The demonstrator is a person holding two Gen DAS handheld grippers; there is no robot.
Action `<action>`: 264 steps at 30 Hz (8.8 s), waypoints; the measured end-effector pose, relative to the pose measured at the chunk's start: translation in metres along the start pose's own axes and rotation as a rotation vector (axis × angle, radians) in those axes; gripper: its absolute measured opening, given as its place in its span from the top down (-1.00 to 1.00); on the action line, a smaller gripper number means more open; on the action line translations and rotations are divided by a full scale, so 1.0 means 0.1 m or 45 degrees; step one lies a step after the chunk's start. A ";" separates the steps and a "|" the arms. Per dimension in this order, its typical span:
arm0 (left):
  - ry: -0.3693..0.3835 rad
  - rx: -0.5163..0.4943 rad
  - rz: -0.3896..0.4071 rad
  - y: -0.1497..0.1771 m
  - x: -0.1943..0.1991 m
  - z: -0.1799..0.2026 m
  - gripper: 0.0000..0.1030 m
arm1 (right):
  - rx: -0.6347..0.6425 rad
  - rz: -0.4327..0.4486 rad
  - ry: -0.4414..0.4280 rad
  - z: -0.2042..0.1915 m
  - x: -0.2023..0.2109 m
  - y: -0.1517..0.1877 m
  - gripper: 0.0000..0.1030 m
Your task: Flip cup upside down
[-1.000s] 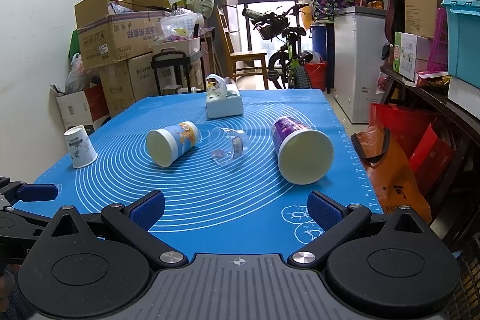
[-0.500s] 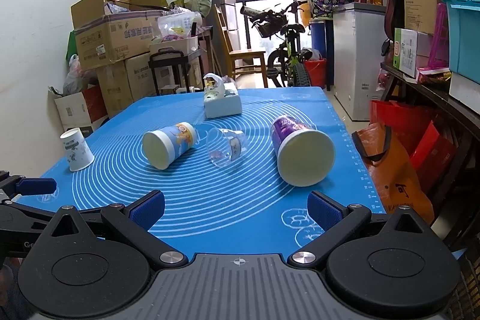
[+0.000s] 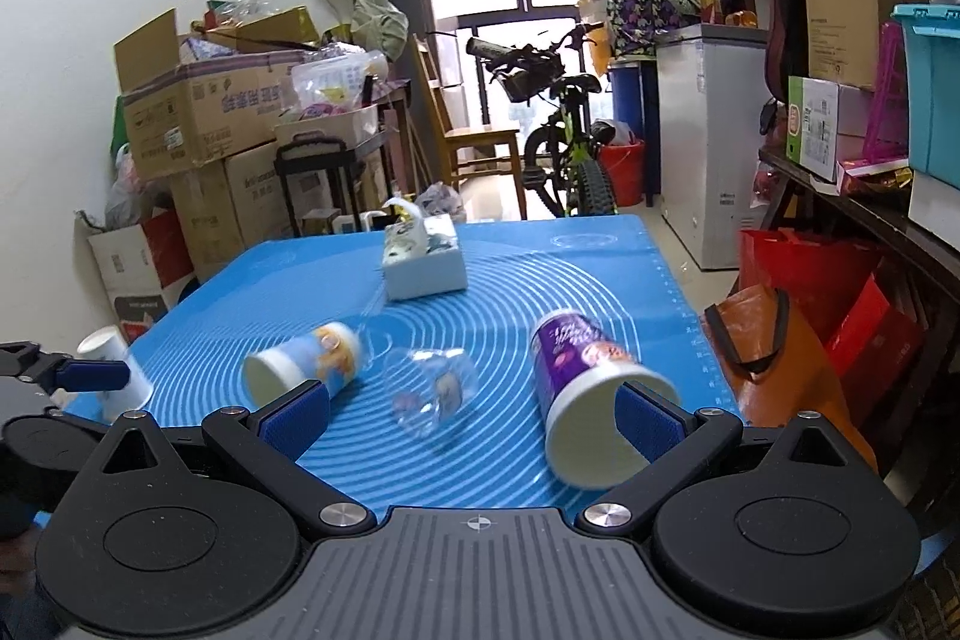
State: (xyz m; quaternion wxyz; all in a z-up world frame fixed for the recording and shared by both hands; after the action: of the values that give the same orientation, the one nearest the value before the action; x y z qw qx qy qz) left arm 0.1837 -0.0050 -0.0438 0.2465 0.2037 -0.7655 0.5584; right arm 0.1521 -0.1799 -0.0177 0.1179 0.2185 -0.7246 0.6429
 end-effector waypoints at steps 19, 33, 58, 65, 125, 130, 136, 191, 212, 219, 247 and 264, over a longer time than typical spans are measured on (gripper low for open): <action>0.079 0.006 -0.227 -0.09 -1.11 -0.04 -0.41 | -0.043 -0.067 0.052 0.22 -0.68 -0.02 -0.98; 0.173 0.071 -0.179 -0.09 -0.57 0.04 -0.34 | -0.029 -0.036 0.014 0.15 -0.41 -0.04 -0.96; 0.215 0.092 -0.225 0.58 -0.10 0.54 -0.37 | -0.033 -0.183 -0.019 0.07 0.05 0.54 -0.96; 0.212 0.110 -0.223 0.56 -0.08 0.51 -0.41 | -0.032 -0.191 -0.023 0.07 0.07 0.58 -0.96; -0.109 0.419 -0.070 0.51 -0.28 -0.94 -0.83 | -0.304 -0.623 -0.299 -0.84 -1.08 0.51 -0.26; -0.103 0.432 -0.036 0.49 -0.25 -0.96 -0.83 | -0.094 -0.347 -0.147 -0.83 -1.04 0.35 -0.24; -0.105 0.467 0.010 0.47 -0.21 -1.01 -0.83 | 0.264 0.023 -0.005 -0.96 -0.78 0.33 -0.24; 0.126 0.244 -0.012 1.07 0.96 0.13 -0.83 | 0.197 -0.055 -0.052 -0.46 0.86 1.03 -0.83; 0.116 0.200 -0.008 1.10 1.03 0.24 -0.83 | 0.186 -0.060 -0.058 -0.44 0.92 1.04 -0.83; 0.117 0.200 -0.008 1.10 1.03 0.24 -0.83 | 0.185 -0.064 -0.058 -0.43 0.93 1.04 -0.83; 0.123 0.197 -0.016 1.11 1.03 0.26 -0.83 | 0.179 -0.066 -0.059 -0.44 0.91 1.05 -0.83; 0.123 0.194 -0.019 1.12 1.02 0.28 -0.83 | 0.175 -0.075 -0.063 -0.44 0.90 1.06 -0.83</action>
State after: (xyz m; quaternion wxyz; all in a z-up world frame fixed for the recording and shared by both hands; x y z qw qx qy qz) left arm 0.0326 -0.0026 -0.0733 0.2710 0.2004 -0.7065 0.6223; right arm 0.0186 -0.1431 -0.0639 0.1035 0.2632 -0.6748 0.6816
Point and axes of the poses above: each gripper's, at about its wrist camera, not at the fingertips, and x roughly against the way its jaws point, z to its right, y to its underside, the point moved 8 cm from there along -x, roughly the way its jaws point, and after that the axes turned 1 degree about -z, right-handed, at the moved point
